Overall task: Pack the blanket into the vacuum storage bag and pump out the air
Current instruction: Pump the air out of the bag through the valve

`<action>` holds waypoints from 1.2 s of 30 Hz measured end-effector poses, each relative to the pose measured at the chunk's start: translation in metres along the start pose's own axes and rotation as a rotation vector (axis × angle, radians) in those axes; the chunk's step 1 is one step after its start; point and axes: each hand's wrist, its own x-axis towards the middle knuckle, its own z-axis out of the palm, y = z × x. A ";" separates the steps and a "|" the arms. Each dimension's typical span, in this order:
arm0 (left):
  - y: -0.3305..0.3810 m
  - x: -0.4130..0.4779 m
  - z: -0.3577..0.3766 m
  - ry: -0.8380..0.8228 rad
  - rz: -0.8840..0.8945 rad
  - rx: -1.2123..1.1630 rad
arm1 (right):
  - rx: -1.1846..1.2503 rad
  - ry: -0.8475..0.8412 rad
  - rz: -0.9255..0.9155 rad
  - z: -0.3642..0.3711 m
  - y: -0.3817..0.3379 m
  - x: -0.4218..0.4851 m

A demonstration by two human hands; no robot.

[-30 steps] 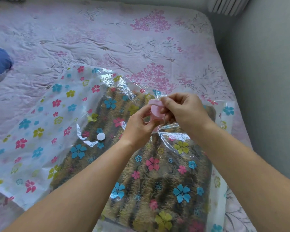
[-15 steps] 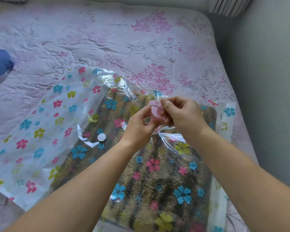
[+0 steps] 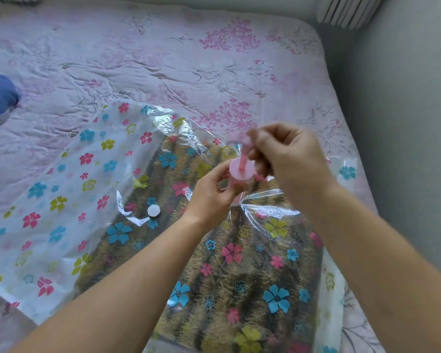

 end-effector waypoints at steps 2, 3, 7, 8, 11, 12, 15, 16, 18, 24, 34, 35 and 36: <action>-0.002 0.000 -0.001 0.004 -0.006 0.005 | -0.086 0.005 0.157 0.003 0.026 -0.003; -0.004 -0.001 -0.002 0.007 -0.011 0.005 | -0.110 0.011 0.200 0.002 0.032 -0.003; -0.002 -0.001 -0.001 0.005 0.005 -0.005 | -0.093 -0.004 0.083 -0.001 0.007 -0.001; -0.002 0.000 0.000 -0.001 0.008 -0.007 | -0.039 -0.011 0.013 -0.003 -0.008 -0.001; -0.001 0.000 0.000 -0.020 -0.001 -0.003 | 0.152 -0.044 -0.177 -0.011 -0.051 0.000; -0.001 0.000 0.000 -0.020 -0.005 -0.003 | 0.192 -0.048 -0.207 -0.012 -0.057 0.001; -0.002 0.001 0.002 -0.008 -0.006 -0.028 | 0.143 0.016 -0.159 -0.006 -0.037 0.003; -0.002 0.001 0.002 0.002 -0.005 -0.034 | 0.074 0.039 -0.090 -0.001 -0.021 0.001; -0.003 0.001 0.002 0.009 -0.004 -0.032 | -0.052 0.045 0.090 0.005 0.010 -0.003; -0.005 -0.001 0.000 0.006 0.002 -0.013 | -0.141 0.021 0.104 0.000 0.004 -0.005; -0.004 0.000 0.000 -0.002 0.000 -0.023 | 0.018 0.015 -0.052 -0.001 -0.010 0.002; -0.005 0.000 -0.001 0.001 -0.005 -0.032 | -0.046 0.013 0.042 0.002 0.007 0.001; -0.006 0.000 -0.002 0.001 -0.010 -0.034 | -0.097 0.011 0.122 0.003 0.021 0.000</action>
